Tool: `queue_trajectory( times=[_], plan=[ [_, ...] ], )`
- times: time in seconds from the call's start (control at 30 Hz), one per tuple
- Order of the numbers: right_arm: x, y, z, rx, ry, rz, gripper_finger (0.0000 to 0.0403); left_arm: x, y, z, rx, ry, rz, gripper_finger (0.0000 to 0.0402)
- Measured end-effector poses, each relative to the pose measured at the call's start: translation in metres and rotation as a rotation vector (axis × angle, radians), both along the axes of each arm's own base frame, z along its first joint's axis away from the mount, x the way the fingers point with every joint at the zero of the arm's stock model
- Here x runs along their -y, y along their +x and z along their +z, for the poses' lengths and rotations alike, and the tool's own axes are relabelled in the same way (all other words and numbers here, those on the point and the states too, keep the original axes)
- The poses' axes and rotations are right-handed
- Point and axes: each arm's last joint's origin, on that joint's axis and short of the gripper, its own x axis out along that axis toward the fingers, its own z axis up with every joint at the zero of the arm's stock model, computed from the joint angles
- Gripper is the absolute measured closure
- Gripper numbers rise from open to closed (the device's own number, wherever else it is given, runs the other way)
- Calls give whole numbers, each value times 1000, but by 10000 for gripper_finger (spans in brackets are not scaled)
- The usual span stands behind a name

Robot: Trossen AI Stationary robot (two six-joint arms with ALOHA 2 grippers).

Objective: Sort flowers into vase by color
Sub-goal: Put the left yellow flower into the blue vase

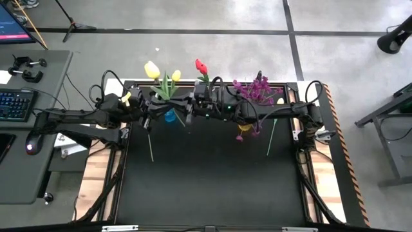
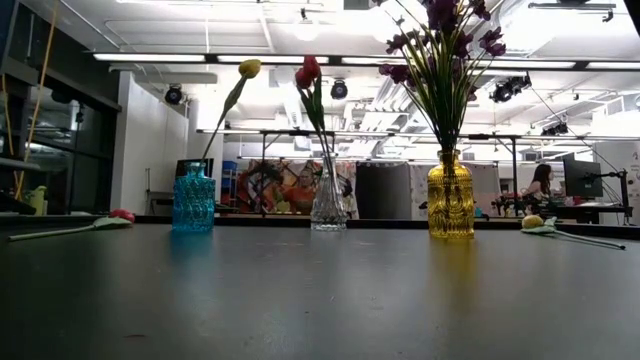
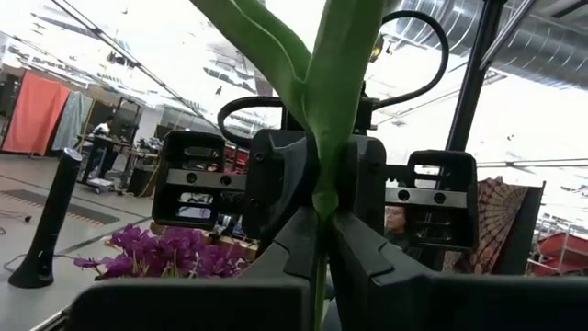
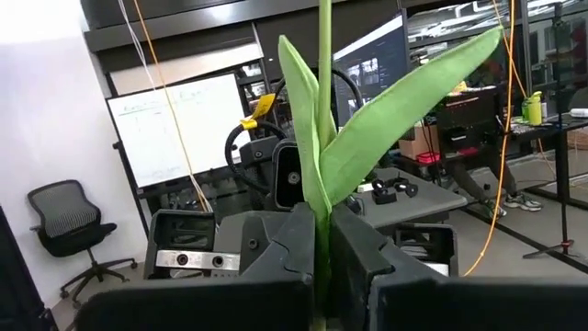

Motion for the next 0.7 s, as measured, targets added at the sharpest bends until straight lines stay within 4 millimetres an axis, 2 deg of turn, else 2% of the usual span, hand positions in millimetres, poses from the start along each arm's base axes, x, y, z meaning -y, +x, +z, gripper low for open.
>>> queue_trajectory(
  times=[0.1, 0.2, 0.33, 0.53, 0.6, 0.7],
  plan=[
    [0, 0, 0, 2, 20, 5, 393, 0, 0, 0, -3, 0, 2, 399],
    [1, 0, -1, -9, 42, 8, 366, -1, -2, -1, -26, 0, 16, 400],
    [4, -7, 4, -43, 44, -9, 292, -2, -8, -4, -83, 1, 72, 401],
    [8, -30, 24, -73, -3, -83, 161, -5, -30, -6, -177, 18, 241, 401],
    [10, -38, 31, -78, -21, -93, 129, -6, -41, -6, -200, 27, 322, 401],
    [12, -52, 43, -76, -23, -102, 101, -8, -58, -6, -217, 37, 453, 401]
  ],
)
